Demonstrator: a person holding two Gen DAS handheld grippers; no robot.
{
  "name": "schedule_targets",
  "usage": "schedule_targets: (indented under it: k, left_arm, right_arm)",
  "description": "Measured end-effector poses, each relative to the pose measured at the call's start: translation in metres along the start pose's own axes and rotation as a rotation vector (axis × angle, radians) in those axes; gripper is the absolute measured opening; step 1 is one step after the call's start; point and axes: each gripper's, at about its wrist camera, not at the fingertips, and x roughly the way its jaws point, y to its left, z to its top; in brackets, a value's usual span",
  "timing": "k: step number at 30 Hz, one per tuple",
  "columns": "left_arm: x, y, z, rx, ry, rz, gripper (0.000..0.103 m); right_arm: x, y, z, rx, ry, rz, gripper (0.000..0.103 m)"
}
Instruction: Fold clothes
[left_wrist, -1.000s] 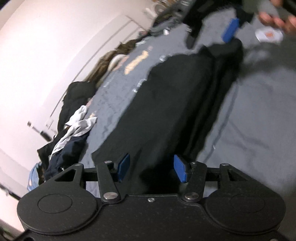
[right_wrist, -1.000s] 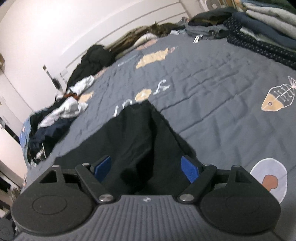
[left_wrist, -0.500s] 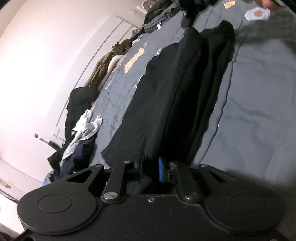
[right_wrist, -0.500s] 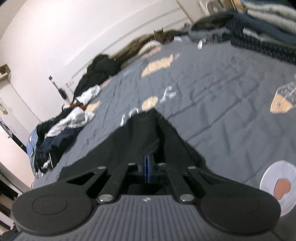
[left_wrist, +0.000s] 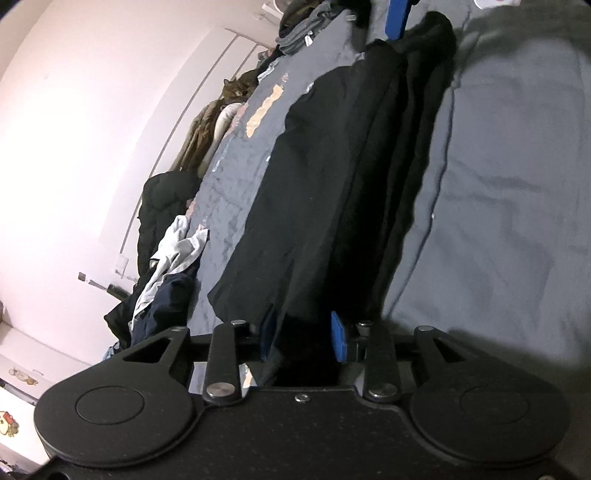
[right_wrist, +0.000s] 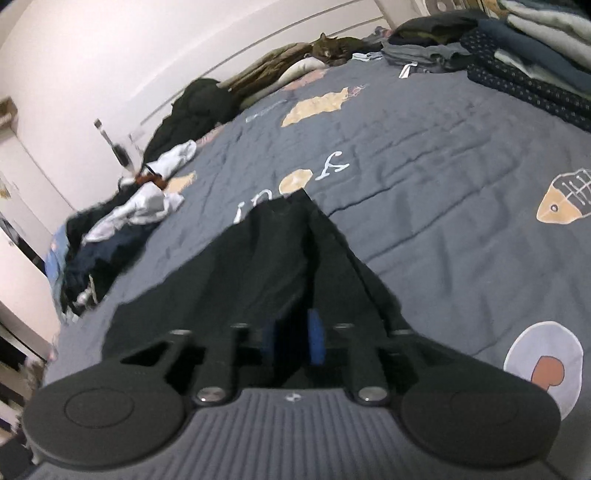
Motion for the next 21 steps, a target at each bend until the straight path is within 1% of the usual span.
schedule_targets:
  k: [1,2,3,4,5,9,10,12,13,14,15,16,20,21]
  left_arm:
    - [0.0,0.0,0.0,-0.001,-0.004,-0.002,0.032]
    - [-0.001,0.0,0.001,-0.008,-0.008,-0.008,0.032]
    - [-0.001,0.001,0.002,-0.016,-0.012,-0.012,0.032]
    - [-0.001,0.001,0.002,-0.026,-0.015,-0.015,0.032]
    - [-0.001,0.002,0.002,-0.031,-0.016,-0.017,0.032]
    - [-0.001,0.001,0.003,-0.039,-0.02,-0.019,0.032]
    - [-0.001,0.001,0.003,-0.041,-0.021,-0.019,0.032]
    - [0.0,0.0,0.003,-0.046,-0.025,-0.024,0.031]
    - [0.0,0.0,0.004,-0.054,-0.028,-0.035,0.025]
    - [-0.001,0.001,0.003,-0.063,-0.025,-0.053,0.016]
    - [-0.001,0.003,0.003,-0.073,-0.022,-0.073,0.015]
    - [-0.002,0.005,0.003,-0.08,-0.025,-0.082,0.015]
    - [-0.003,0.01,0.003,-0.113,-0.031,-0.101,0.015]
    - [0.0,0.008,0.002,-0.108,-0.027,-0.103,0.015]
  right_arm:
    - [0.001,0.001,-0.002,0.004,0.002,0.017,0.05]
    - [0.003,0.002,-0.003,0.008,0.005,0.035,0.058]
    - [0.004,0.002,-0.004,0.018,0.011,0.05,0.06]
    - [0.006,0.004,-0.005,0.022,0.013,0.046,0.062]
    - [0.008,0.005,-0.007,0.025,0.016,0.042,0.062]
    - [0.014,0.012,-0.014,-0.047,0.022,0.014,0.06]
    - [0.015,0.012,-0.015,-0.054,0.021,0.015,0.058]
    - [0.016,0.011,-0.014,-0.048,0.022,0.028,0.044]
    - [0.017,0.01,-0.014,-0.038,0.029,0.038,0.027]
    - [0.017,0.008,-0.013,-0.028,0.036,0.047,0.014]
    - [0.016,0.008,-0.012,-0.022,0.035,0.05,0.012]
    - [0.015,0.007,-0.011,-0.017,0.034,0.053,0.006]
    - [-0.003,0.014,-0.004,-0.04,0.014,0.072,0.005]
    - [-0.005,0.015,-0.003,-0.066,0.009,0.064,0.005]
